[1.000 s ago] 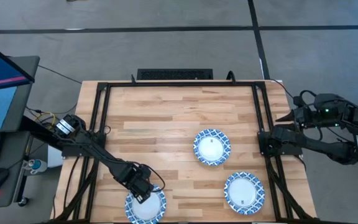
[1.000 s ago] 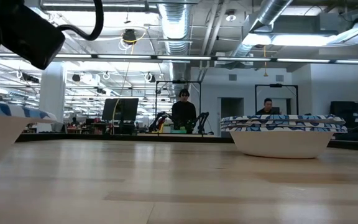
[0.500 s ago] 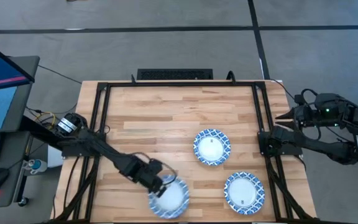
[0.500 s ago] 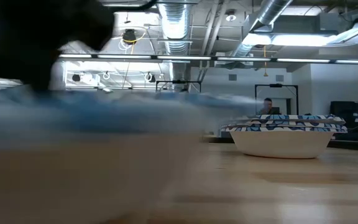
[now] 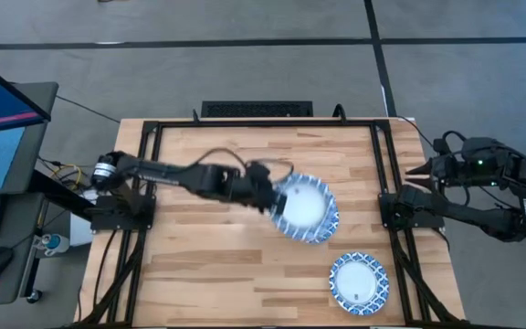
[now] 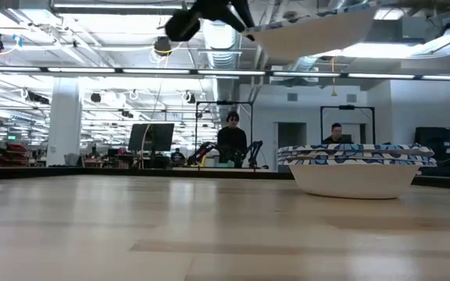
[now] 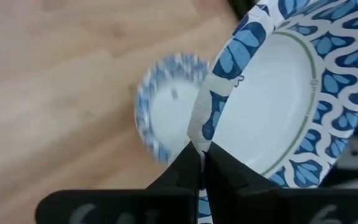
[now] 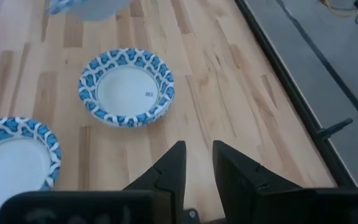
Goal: Nest bowls inside each other
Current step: Stack the white bowl on top of the other white bowl
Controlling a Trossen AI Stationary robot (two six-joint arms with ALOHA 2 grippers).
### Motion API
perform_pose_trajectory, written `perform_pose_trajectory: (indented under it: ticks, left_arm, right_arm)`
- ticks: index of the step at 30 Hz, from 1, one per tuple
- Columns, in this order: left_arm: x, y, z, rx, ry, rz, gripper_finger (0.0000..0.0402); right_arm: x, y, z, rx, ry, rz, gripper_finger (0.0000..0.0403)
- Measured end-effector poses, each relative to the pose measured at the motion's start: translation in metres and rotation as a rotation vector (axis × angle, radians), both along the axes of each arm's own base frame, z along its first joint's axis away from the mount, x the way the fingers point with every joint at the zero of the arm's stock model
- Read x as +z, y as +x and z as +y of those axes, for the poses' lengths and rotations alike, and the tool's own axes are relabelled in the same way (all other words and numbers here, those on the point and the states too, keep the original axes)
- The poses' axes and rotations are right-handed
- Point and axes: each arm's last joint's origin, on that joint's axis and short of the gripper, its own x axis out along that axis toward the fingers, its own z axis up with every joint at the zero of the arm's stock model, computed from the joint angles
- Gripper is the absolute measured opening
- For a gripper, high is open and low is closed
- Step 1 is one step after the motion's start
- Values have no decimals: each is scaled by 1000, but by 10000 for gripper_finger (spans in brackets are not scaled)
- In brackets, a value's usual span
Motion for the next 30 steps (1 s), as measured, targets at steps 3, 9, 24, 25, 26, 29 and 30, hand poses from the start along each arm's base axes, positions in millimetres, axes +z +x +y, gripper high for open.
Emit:
perform_pose_trajectory:
  ticks: [3,9,24,25,26,29,30]
  left_arm:
    - [2,2,21,37,14,-1,0]
    - [-30,34,28,12,-38,34,0]
    - [-80,118,39,-106,-77,295,0]
    - [-78,117,39,-107,-73,321,0]
    - [-76,116,40,-107,-72,352,0]
    - [-75,113,41,-115,-74,403,0]
    - [-78,113,41,-117,-81,414,0]
  right_arm:
    - [-2,-1,1,8,0,22,103]
    - [-3,-5,3,44,-49,12,103]
    - [-7,-20,10,40,-69,-47,103]
    - [-7,-19,10,37,-66,-47,103]
    - [-7,-19,10,37,-65,-46,103]
    - [-7,-19,10,40,-70,-46,103]
    - [-7,-19,10,40,-70,-46,103]
